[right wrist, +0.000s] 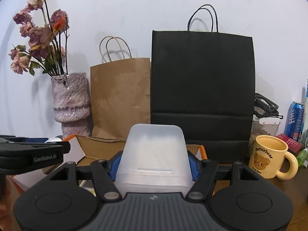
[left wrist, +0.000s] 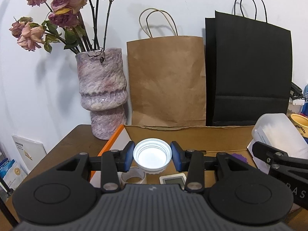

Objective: Organize rigid objects
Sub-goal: 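Carry the plastic container and white cap with both tools over the red box, then release the plastic container and white cap into the red box with both tools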

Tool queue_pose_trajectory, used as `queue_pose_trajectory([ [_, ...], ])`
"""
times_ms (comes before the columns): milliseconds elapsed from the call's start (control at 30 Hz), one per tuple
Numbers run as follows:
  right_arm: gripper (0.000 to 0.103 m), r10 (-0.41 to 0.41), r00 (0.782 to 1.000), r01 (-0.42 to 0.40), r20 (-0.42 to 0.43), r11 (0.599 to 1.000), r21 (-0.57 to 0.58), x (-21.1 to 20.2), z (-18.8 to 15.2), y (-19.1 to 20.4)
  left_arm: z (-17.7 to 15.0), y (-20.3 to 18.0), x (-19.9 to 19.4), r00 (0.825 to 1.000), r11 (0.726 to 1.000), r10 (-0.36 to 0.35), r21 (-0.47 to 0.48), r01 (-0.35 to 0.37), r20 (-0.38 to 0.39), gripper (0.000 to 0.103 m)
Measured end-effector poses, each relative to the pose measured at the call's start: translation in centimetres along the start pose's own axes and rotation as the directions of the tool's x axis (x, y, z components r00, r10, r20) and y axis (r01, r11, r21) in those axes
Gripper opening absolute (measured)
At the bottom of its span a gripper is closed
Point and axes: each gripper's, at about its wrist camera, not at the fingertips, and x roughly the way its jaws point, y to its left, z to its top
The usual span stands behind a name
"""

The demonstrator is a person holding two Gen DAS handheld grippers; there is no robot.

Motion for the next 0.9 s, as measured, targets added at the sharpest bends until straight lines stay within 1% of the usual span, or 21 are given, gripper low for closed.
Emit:
queue_pose_trajectory([
  [300,0.065,0.008,1.0,-0.009,-0.023,1.0,-0.028,1.5,-0.3,0.3,0.0,0.2,1.7,1.0,1.0,0.016,0.017,-0.016,-0.011,0.041],
  [433,0.065,0.02,0.999,-0.021,-0.028,0.999,-0.034,1.5,-0.5,0.4,-0.1,0.3,1.7,1.0,1.0,0.021,0.016,-0.021,-0.013,0.041],
  [567,0.066,0.021,0.999,-0.023,-0.039,0.999,-0.049,1.4,-0.6,0.6,-0.4,0.0,1.4,0.999,0.998,0.044,0.035,-0.044,0.005,0.042],
  [600,0.066,0.018,0.999,-0.02,-0.047,0.999,-0.05,1.5,-0.6,0.6,-0.5,0.1,1.3,0.999,0.998,0.046,0.033,-0.047,0.011,0.047],
  [633,0.066,0.016,0.998,-0.018,-0.053,0.999,-0.049,1.6,-0.6,0.6,-0.5,0.2,1.3,0.999,0.998,0.05,0.026,-0.05,0.014,0.059],
  [667,0.073,0.01,0.999,-0.013,-0.051,0.999,-0.048,1.6,-0.7,0.5,-0.5,0.4,1.3,0.998,0.998,0.053,0.015,-0.053,0.018,0.064],
  [700,0.09,0.001,0.999,-0.004,-0.05,0.999,-0.049,1.6,-0.6,0.5,-0.5,0.5,1.2,0.998,0.999,0.05,0.008,-0.05,0.023,0.07],
  [733,0.099,-0.007,0.999,0.005,-0.04,0.999,-0.048,1.5,-0.7,0.4,-0.5,0.6,1.2,0.998,0.999,0.051,0.004,-0.051,0.023,0.078],
  [767,0.103,-0.015,0.999,0.013,-0.029,0.999,-0.049,1.4,-0.7,0.4,-0.5,0.7,1.2,0.998,0.998,0.061,0.001,-0.061,0.023,0.085],
  [800,0.103,-0.019,1.0,0.018,-0.024,0.999,-0.05,1.2,-0.7,0.4,-0.5,0.7,1.2,0.997,0.997,0.074,-0.004,-0.074,0.026,0.103],
  [900,0.103,-0.027,0.999,0.026,-0.026,0.998,-0.049,1.2,-0.7,0.4,-0.5,0.7,0.9,0.996,0.997,0.082,-0.013,-0.082,0.044,0.103],
])
